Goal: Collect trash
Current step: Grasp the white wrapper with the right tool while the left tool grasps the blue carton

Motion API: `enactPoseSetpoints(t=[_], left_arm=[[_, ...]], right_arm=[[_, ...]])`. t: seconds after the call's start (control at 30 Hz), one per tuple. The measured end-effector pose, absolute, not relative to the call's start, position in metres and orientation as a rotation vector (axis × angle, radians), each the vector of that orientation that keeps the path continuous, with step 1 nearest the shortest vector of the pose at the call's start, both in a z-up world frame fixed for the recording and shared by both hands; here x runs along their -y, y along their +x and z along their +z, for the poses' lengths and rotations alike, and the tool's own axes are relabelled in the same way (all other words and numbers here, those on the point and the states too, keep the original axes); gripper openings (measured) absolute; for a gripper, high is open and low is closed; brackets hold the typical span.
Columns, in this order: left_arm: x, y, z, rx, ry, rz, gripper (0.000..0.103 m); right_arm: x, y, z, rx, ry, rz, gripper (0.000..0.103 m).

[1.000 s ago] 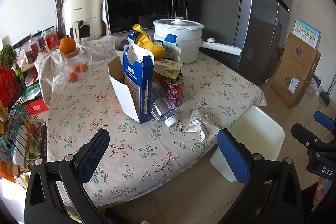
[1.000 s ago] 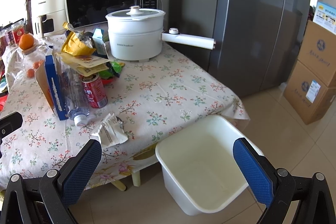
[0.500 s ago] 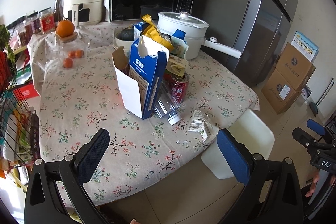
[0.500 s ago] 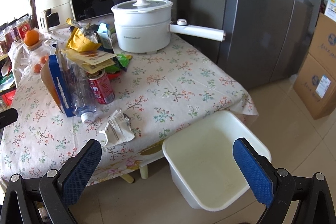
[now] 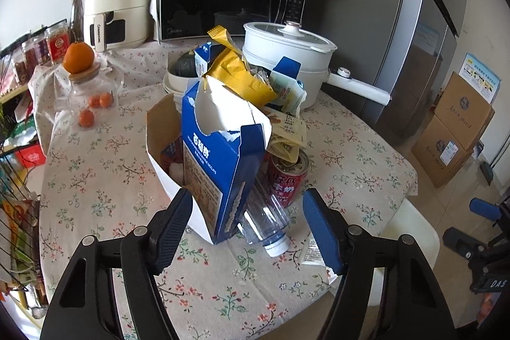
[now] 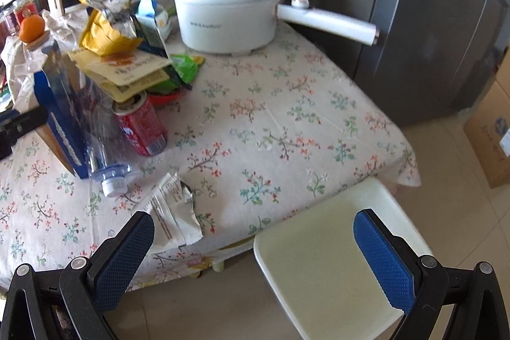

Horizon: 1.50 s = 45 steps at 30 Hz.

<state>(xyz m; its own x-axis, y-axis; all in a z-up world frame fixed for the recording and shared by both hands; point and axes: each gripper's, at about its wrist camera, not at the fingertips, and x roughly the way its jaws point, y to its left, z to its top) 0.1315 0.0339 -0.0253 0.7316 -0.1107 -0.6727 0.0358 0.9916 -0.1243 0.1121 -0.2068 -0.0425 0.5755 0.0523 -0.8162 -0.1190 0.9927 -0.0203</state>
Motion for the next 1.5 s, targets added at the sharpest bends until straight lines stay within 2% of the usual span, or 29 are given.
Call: enactPoseSetpoints(t=[0.13,0.33,0.43,0.8,0.97,1.17,1.37,1.47,1.5], left_arm=[[-0.027,0.149,-0.017,-0.712,-0.108,-0.078,0.065],[-0.028,0.176,-0.03,-0.764,-0.111,0.002,0.056],[-0.033,0.186,-0.04,-0.796,-0.12,0.03,0.047],[-0.057,0.171,-0.02,-0.742,-0.206,0.044,0.028],[-0.078,0.151,-0.001,-0.71,-0.302,-0.018,0.026],[-0.093,0.129,0.018,-0.679,-0.381,-0.14,0.026],[-0.107,0.114,0.032,-0.644,-0.421,-0.183,0.026],[-0.116,0.108,0.038,-0.625,-0.422,-0.18,0.026],[-0.119,0.107,0.039,-0.622,-0.424,-0.179,0.026]], right_arm=[[0.211,0.124,-0.044,-0.959,-0.07,0.096,0.103],[0.215,0.135,-0.04,-0.951,-0.041,0.096,0.103],[0.213,0.136,-0.042,-0.958,-0.03,0.106,0.103],[0.209,0.14,-0.053,-0.997,-0.008,0.145,0.103],[0.207,0.153,-0.066,-1.056,0.04,0.187,0.103],[0.189,0.17,-0.096,-1.166,0.135,0.235,0.094],[0.154,0.184,-0.138,-1.296,0.159,0.264,0.076],[0.142,0.189,-0.152,-1.32,0.136,0.258,0.062],[0.139,0.19,-0.158,-1.332,0.132,0.259,0.053]])
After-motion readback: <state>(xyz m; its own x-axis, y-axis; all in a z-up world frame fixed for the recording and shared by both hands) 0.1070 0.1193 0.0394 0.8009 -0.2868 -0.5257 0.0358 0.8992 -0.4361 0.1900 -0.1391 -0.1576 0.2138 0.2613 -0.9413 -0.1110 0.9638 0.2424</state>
